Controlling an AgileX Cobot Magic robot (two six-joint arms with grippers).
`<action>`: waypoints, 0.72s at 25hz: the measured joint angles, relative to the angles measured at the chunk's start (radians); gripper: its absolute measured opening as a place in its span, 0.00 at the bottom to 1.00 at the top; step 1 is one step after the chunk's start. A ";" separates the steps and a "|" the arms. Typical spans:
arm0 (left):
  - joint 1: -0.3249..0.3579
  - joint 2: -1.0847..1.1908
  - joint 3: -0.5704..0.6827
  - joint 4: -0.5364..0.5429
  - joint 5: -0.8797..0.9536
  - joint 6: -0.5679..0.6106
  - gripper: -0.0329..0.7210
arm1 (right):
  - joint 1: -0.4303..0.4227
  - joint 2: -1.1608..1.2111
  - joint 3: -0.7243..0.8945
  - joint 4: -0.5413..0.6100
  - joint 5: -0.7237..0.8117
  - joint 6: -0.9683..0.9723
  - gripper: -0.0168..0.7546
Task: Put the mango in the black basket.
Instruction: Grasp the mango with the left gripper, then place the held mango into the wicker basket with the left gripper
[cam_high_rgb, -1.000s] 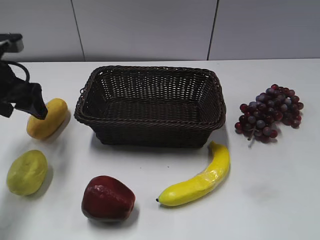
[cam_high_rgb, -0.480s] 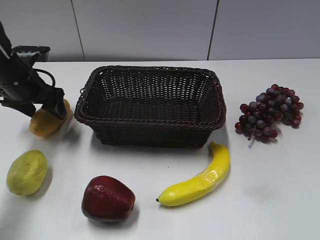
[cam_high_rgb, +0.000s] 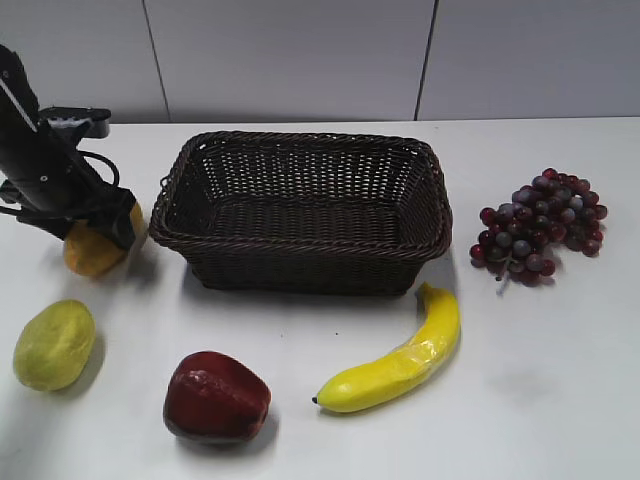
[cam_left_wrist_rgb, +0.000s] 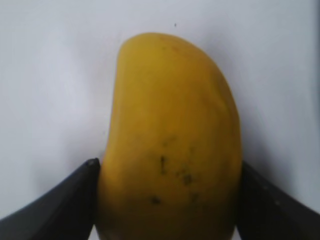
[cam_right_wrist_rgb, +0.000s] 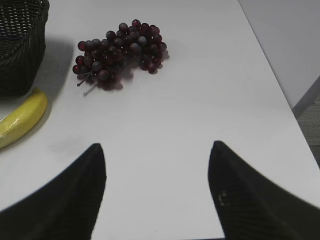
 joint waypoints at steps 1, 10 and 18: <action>0.000 0.001 -0.006 0.000 0.018 0.000 0.80 | 0.000 0.000 0.000 0.000 0.000 0.000 0.67; 0.000 -0.078 -0.195 -0.014 0.227 0.000 0.80 | 0.000 0.000 0.000 0.000 0.000 0.000 0.67; -0.125 -0.165 -0.392 -0.136 0.262 0.000 0.80 | 0.000 0.000 0.000 0.000 0.000 0.000 0.67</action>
